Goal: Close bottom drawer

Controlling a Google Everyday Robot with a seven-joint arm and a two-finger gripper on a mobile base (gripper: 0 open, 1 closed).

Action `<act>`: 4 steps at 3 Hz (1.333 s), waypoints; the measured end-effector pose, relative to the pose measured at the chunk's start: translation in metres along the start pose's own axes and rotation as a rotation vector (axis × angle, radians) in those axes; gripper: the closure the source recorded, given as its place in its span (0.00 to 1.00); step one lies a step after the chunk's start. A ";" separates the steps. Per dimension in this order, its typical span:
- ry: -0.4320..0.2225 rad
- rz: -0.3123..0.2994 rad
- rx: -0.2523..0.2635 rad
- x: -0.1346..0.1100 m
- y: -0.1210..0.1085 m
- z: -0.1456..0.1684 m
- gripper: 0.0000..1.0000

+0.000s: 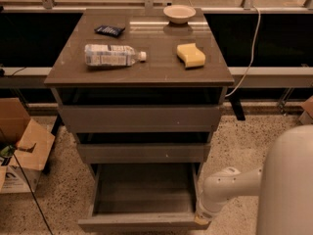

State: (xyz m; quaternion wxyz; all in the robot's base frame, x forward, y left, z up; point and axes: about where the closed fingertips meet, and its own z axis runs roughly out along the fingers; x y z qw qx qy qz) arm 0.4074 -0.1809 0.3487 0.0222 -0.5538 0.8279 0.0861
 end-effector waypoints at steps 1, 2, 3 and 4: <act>-0.006 0.063 -0.050 -0.002 0.001 0.049 1.00; -0.047 0.108 -0.098 0.000 0.001 0.074 1.00; -0.169 0.189 -0.160 0.005 0.001 0.102 1.00; -0.238 0.230 -0.191 0.007 -0.001 0.116 1.00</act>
Offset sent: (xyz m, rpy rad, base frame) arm -0.0049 0.0121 -0.0987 0.1395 0.1264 -0.1433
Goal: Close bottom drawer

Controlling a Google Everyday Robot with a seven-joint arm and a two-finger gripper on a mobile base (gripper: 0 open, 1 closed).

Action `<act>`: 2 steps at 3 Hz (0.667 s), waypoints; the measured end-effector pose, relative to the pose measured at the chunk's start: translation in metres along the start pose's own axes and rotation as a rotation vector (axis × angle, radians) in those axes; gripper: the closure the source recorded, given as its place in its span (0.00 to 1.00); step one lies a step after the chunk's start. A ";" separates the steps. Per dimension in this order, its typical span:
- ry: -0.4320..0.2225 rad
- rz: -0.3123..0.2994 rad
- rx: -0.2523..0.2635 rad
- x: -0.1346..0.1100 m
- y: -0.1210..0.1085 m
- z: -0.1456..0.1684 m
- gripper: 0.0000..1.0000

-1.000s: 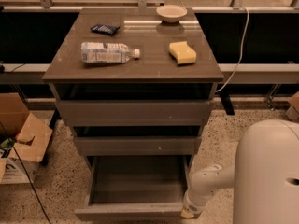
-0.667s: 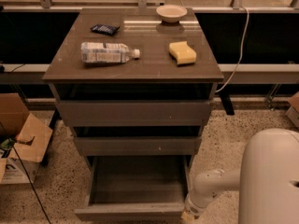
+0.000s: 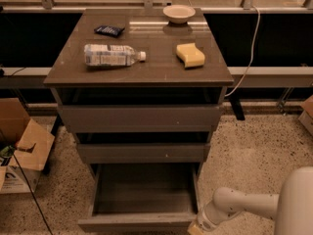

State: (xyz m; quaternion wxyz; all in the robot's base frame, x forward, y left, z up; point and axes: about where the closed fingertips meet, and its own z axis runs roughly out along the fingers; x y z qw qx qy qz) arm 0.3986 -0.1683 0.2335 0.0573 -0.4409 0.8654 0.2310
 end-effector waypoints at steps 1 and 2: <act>-0.049 0.019 -0.026 0.003 -0.007 0.012 1.00; -0.072 0.017 -0.051 -0.001 -0.016 0.027 1.00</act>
Offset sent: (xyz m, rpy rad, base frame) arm 0.0249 0.0062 -0.0448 0.1222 0.0078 -0.0260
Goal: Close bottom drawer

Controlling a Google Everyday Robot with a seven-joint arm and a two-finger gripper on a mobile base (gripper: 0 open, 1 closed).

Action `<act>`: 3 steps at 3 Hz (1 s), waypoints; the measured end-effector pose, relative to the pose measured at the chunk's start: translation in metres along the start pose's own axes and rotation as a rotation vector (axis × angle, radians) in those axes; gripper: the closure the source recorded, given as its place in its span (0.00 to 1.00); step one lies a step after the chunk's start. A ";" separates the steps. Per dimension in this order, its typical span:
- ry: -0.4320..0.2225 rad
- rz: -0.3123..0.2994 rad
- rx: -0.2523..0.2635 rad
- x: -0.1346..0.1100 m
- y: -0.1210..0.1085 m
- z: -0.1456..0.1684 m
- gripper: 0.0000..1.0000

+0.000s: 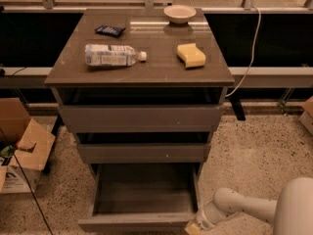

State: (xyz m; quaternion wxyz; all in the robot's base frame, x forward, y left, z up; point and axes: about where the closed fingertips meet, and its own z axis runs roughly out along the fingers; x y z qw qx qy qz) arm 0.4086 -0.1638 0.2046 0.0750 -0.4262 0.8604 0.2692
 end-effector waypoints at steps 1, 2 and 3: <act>-0.026 0.010 -0.014 -0.007 -0.013 0.013 1.00; -0.026 0.010 -0.014 -0.007 -0.013 0.013 1.00; -0.043 0.003 0.041 -0.025 -0.028 0.030 1.00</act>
Offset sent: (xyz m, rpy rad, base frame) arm 0.0423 0.0081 -0.0222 0.0417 -0.0202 -0.0584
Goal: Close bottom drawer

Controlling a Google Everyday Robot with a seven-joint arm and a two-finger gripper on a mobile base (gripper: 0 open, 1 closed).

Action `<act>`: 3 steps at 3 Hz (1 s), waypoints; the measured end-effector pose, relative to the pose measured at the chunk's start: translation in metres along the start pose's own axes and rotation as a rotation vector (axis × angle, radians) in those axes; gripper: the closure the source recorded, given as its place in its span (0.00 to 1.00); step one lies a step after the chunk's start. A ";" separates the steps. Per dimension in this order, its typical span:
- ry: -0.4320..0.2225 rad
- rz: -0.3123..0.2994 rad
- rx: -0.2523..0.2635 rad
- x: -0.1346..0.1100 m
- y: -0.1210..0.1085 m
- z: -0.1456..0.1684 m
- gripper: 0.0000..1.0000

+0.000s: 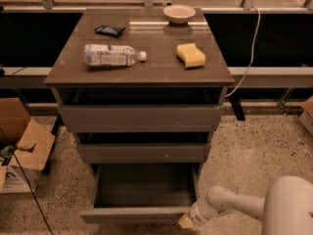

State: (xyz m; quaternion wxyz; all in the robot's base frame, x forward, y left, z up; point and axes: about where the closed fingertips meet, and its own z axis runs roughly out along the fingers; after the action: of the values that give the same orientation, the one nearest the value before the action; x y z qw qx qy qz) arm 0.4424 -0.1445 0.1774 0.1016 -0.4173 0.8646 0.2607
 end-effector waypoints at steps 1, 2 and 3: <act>0.000 0.000 0.000 0.000 0.000 -0.001 1.00; -0.025 -0.006 0.012 -0.018 -0.021 0.012 1.00; -0.025 -0.006 0.012 -0.018 -0.020 0.012 1.00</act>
Offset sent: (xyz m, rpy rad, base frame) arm 0.1650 0.0404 -0.0604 0.0600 -0.1400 -0.0525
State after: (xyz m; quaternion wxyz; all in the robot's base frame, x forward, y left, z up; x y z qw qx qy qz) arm 0.4688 -0.1362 0.1668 0.1156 -0.4161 0.8636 0.2602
